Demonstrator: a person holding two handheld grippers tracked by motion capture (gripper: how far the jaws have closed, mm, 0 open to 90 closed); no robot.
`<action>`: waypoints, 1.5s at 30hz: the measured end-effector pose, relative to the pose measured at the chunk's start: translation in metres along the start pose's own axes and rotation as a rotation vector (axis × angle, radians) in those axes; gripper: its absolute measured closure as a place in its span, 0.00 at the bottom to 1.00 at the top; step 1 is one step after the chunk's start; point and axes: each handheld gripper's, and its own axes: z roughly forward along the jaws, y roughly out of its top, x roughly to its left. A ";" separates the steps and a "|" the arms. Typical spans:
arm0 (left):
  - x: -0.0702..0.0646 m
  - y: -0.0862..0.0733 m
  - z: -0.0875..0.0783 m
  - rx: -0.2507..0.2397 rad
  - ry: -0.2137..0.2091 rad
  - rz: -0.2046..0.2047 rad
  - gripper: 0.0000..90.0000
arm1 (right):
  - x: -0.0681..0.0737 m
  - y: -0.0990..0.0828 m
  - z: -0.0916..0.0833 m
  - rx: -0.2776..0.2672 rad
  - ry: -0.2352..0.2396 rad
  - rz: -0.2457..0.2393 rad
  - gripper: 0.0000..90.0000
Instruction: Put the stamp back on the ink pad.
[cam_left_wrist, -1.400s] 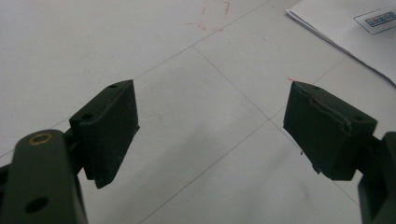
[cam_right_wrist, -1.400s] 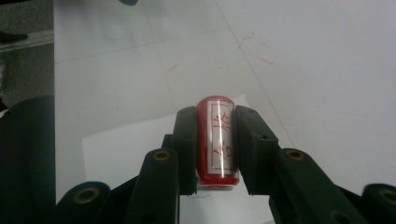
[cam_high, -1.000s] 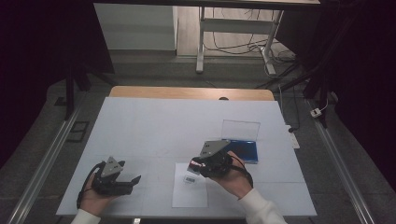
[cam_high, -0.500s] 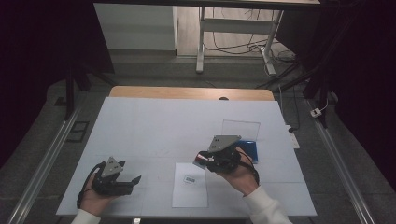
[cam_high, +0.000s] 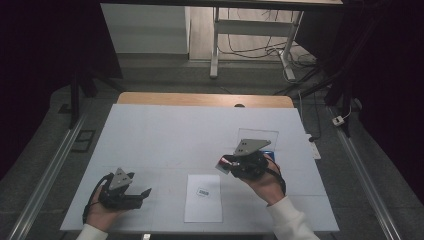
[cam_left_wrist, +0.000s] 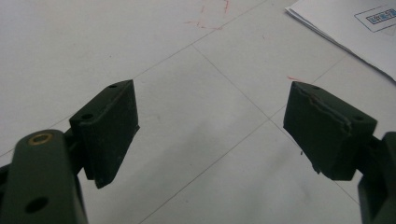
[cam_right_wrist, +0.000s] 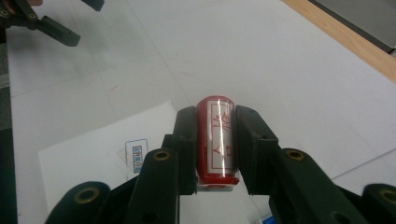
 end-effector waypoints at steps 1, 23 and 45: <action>0.000 0.000 0.000 0.000 0.000 0.000 0.20 | -0.002 -0.001 -0.001 -0.003 -0.006 0.002 0.78; 0.000 -0.001 0.000 0.004 -0.001 0.004 0.20 | -0.051 -0.029 -0.022 0.034 -0.158 0.131 0.78; 0.000 -0.001 0.001 0.010 -0.006 0.008 0.20 | -0.083 -0.059 -0.019 0.124 -0.232 0.210 0.77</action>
